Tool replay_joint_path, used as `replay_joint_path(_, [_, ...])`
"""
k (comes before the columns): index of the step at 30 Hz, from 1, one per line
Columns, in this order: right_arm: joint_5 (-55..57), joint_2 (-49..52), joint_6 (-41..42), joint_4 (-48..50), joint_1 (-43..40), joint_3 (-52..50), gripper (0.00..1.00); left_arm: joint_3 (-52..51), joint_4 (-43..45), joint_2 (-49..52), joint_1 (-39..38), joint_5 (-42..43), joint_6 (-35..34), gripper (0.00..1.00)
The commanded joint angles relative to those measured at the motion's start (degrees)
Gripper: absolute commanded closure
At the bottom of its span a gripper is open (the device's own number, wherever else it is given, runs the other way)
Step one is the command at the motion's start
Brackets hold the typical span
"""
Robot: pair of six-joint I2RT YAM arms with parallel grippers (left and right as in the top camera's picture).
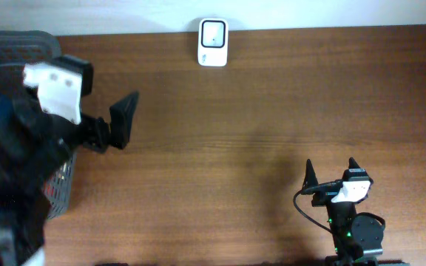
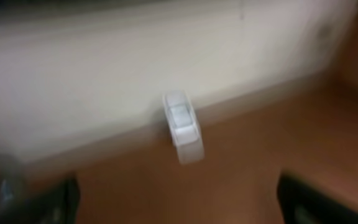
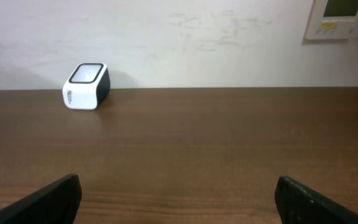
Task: Scan the item barcode
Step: 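Pick green tissue pack from basket with left gripper, place on table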
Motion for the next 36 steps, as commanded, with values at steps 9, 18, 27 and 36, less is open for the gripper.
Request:
replay_joint_path(9, [0.04, -0.48, 0.61, -0.31, -0.07, -0.42, 0.01, 26.16, -14.12, 30.05, 34.23, -15.67, -28.72, 0.01])
replay_joint_path(18, [0.04, -0.48, 0.63, -0.31, -0.07, -0.42, 0.02, 24.22, -31.39, 48.43, 36.92, -23.65, -26.14, 0.01])
replay_joint_path(27, [0.07, -0.48, 0.63, -0.28, -0.07, -0.42, 0.01, 17.77, -24.2, 60.39, 33.64, -26.99, -29.73, 0.31])
replay_joint_path(36, [0.04, -0.48, 0.61, -0.28, -0.07, -0.42, 0.02, 10.64, -21.62, 61.05, 33.7, -31.5, -36.0, 1.0])
